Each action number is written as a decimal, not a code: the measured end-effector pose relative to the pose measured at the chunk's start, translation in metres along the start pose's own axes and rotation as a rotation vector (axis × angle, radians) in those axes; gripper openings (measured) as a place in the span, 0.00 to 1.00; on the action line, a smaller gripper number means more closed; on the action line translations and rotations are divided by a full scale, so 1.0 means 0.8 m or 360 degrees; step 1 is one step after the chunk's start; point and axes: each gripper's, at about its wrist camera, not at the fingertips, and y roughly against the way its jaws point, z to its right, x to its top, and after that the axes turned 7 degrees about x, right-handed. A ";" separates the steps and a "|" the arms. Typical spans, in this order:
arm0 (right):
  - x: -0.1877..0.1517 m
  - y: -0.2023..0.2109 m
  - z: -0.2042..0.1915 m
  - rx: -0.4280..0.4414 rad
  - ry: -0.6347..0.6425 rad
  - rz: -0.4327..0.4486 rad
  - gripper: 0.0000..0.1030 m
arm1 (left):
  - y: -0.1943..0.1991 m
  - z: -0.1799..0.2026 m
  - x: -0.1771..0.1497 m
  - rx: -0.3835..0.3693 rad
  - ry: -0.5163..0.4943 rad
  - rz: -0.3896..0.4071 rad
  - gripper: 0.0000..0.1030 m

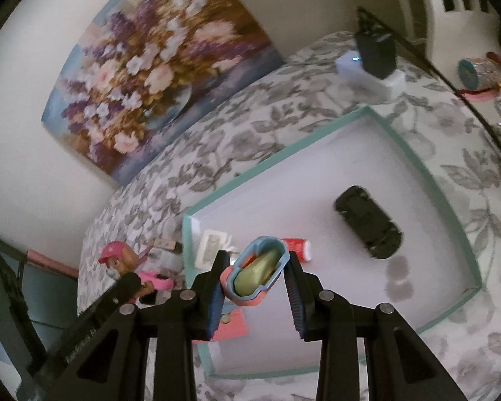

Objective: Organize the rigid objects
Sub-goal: 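Carry the dog figure and block over the tray with both grippers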

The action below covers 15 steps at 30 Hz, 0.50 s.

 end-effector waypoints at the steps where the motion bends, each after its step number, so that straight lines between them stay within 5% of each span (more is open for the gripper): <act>1: 0.001 0.002 0.003 -0.0006 -0.0006 0.0007 0.35 | 0.000 0.008 -0.002 -0.0006 -0.0025 -0.0002 0.29; 15: 0.009 0.016 0.038 -0.0097 -0.0045 0.0026 0.35 | -0.016 0.072 -0.021 -0.0060 -0.0217 -0.0071 0.29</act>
